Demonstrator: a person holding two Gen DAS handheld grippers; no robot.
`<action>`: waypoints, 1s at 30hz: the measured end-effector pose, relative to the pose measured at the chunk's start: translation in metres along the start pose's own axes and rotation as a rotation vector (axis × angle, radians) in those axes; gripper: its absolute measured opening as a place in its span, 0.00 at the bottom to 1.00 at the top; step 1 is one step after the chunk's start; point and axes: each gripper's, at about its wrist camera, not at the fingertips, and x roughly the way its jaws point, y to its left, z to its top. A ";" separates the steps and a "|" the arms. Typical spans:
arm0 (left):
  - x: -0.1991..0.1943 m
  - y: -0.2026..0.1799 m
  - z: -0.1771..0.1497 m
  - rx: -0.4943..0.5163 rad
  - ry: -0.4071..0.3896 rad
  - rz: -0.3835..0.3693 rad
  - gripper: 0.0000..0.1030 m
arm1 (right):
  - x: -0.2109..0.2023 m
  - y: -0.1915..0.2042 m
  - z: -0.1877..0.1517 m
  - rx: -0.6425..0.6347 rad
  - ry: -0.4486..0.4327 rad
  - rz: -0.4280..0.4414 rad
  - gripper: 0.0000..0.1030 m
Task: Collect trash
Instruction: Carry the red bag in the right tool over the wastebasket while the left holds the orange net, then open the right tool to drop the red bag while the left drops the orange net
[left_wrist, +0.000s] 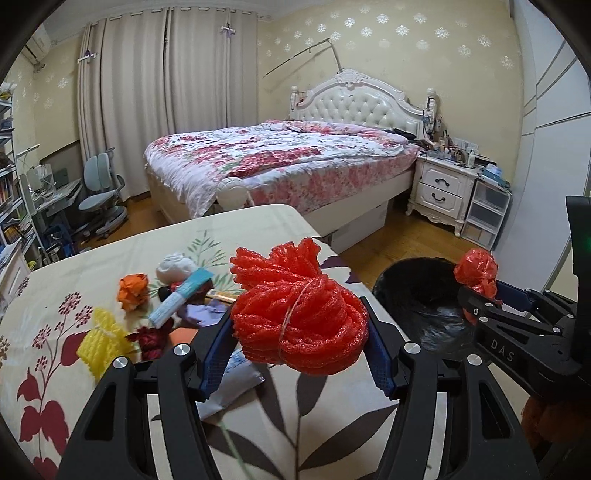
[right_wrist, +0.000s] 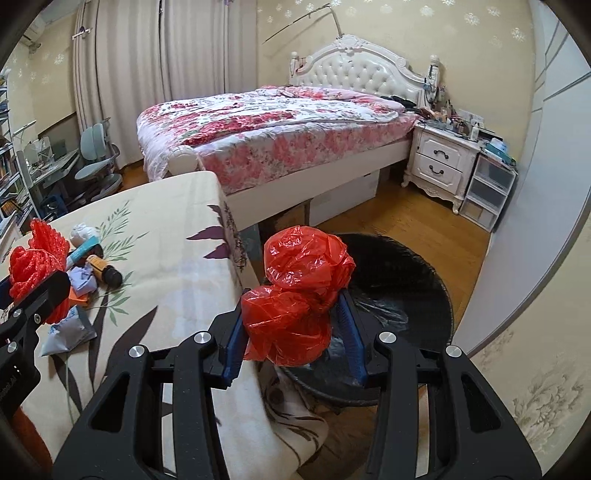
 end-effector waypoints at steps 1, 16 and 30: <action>0.007 -0.006 0.002 0.002 -0.001 -0.014 0.60 | 0.004 -0.006 0.001 0.008 0.002 -0.008 0.42; 0.090 -0.090 0.018 0.111 0.051 -0.093 0.60 | 0.059 -0.071 0.003 0.077 0.048 -0.103 0.43; 0.130 -0.115 0.024 0.176 0.116 -0.106 0.66 | 0.086 -0.098 0.000 0.144 0.073 -0.134 0.45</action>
